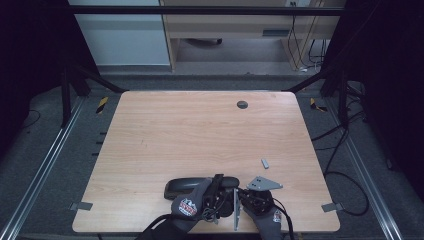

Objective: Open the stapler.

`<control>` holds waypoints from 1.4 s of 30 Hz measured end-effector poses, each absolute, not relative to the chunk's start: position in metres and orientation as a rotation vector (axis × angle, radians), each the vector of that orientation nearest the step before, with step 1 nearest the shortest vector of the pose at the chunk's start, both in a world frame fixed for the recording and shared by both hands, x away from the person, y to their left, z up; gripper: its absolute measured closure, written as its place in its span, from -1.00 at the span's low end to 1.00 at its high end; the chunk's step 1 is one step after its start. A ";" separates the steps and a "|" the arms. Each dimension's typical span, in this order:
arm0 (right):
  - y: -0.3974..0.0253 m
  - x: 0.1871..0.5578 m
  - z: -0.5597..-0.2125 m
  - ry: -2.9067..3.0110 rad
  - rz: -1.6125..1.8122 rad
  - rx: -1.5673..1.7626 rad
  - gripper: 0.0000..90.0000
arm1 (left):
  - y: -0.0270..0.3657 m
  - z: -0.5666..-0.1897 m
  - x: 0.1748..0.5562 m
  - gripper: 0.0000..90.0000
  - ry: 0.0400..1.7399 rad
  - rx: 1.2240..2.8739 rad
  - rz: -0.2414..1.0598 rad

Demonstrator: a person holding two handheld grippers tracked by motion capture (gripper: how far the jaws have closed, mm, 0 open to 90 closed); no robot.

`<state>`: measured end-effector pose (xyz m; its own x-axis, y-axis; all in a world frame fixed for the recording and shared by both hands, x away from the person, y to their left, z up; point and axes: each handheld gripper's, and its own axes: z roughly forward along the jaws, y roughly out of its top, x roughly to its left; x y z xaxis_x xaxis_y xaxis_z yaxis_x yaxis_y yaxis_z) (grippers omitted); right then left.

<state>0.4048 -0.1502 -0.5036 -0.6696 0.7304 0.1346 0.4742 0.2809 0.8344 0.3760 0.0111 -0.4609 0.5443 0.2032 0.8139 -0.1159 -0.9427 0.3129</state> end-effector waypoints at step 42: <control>-0.147 0.404 -0.508 2.279 1.348 1.094 1.00 | 0.034 -0.430 0.375 0.27 0.168 2.345 1.328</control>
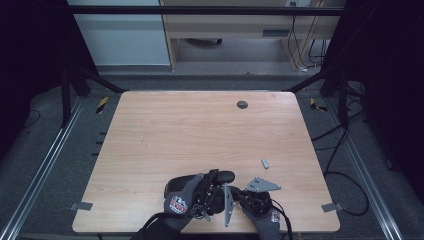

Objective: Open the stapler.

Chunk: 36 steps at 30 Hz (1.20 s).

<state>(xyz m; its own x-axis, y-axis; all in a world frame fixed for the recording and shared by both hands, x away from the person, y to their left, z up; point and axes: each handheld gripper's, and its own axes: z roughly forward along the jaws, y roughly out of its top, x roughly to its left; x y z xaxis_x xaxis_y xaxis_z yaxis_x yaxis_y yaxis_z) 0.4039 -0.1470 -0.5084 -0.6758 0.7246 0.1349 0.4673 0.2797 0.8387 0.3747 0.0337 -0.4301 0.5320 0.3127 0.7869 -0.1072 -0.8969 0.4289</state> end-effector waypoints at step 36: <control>-0.147 0.404 -0.508 2.280 1.348 1.090 1.00 | 0.074 -0.397 0.373 0.30 0.329 2.182 1.276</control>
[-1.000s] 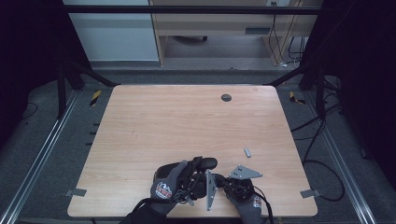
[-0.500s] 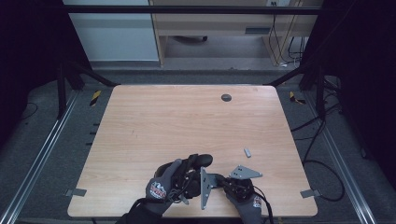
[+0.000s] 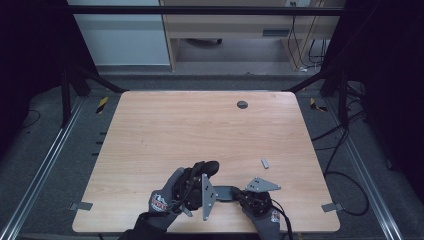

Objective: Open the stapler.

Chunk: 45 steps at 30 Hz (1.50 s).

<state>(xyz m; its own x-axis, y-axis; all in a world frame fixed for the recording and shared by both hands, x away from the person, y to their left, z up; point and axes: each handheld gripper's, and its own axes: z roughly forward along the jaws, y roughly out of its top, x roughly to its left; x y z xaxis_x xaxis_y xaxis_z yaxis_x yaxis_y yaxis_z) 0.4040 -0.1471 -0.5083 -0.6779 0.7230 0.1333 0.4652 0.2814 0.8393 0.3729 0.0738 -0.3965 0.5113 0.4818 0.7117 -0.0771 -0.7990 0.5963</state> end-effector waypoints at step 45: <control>-0.144 0.403 -0.508 2.291 1.343 1.074 1.00 | 0.136 -0.371 0.376 0.27 0.528 2.025 1.118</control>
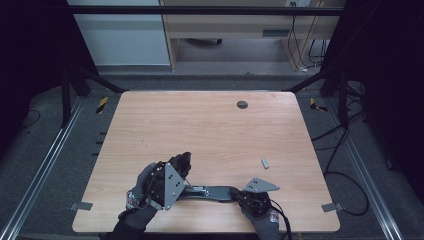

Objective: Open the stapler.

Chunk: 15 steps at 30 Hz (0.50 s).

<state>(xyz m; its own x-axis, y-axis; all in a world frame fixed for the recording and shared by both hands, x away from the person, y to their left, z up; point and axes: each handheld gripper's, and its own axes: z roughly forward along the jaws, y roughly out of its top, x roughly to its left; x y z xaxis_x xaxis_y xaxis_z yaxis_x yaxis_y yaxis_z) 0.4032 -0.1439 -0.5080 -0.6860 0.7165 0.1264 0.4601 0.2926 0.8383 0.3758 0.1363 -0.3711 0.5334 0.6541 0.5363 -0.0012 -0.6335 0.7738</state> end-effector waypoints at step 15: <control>-0.143 0.403 -0.508 2.294 1.342 1.067 1.00 | 0.156 -0.368 0.377 0.26 0.575 1.981 1.071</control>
<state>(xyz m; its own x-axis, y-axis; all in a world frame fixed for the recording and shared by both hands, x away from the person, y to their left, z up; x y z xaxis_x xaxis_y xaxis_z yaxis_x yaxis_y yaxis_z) 0.4034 -0.1429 -0.5080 -0.6893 0.7140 0.1224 0.4567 0.2971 0.8385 0.3770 0.1558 -0.3678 0.5393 0.6910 0.4814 0.0189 -0.5814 0.8134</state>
